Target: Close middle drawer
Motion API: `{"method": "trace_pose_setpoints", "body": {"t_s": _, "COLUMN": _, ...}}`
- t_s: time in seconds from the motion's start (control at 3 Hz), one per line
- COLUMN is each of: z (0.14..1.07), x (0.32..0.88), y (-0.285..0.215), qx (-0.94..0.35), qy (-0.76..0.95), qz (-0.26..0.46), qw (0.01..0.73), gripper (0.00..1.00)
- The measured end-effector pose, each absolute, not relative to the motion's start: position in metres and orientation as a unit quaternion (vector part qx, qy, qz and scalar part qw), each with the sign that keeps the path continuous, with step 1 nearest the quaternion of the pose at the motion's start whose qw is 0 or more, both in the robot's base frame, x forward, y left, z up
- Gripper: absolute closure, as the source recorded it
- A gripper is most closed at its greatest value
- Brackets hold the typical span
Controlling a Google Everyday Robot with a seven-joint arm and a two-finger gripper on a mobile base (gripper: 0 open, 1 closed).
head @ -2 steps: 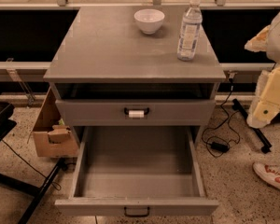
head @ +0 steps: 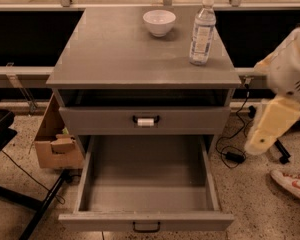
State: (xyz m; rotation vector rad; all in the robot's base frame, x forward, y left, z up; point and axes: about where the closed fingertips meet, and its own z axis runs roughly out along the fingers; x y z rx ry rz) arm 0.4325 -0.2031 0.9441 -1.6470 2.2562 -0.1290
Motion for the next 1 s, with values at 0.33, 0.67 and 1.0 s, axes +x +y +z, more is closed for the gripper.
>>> {"method": "trace_pose_setpoints", "body": {"t_s": 0.33, "z": 0.887, "x": 0.428, "y": -0.185, "qx": -0.568, "qy": 0.804, "qz": -0.043, "qw": 0.172, "gripper": 0.00}}
{"method": "trace_pose_setpoints", "body": {"t_s": 0.67, "z": 0.819, "x": 0.427, "y": -0.167, "qx": -0.564, "qy": 0.809, "qz": -0.048, "qw": 0.158, "gripper": 0.00}}
{"method": "trace_pose_setpoints", "body": {"t_s": 1.0, "z": 0.743, "x": 0.412, "y": -0.153, "qx": -0.557, "qy": 0.820, "qz": -0.039, "qw": 0.127, "gripper": 0.00}}
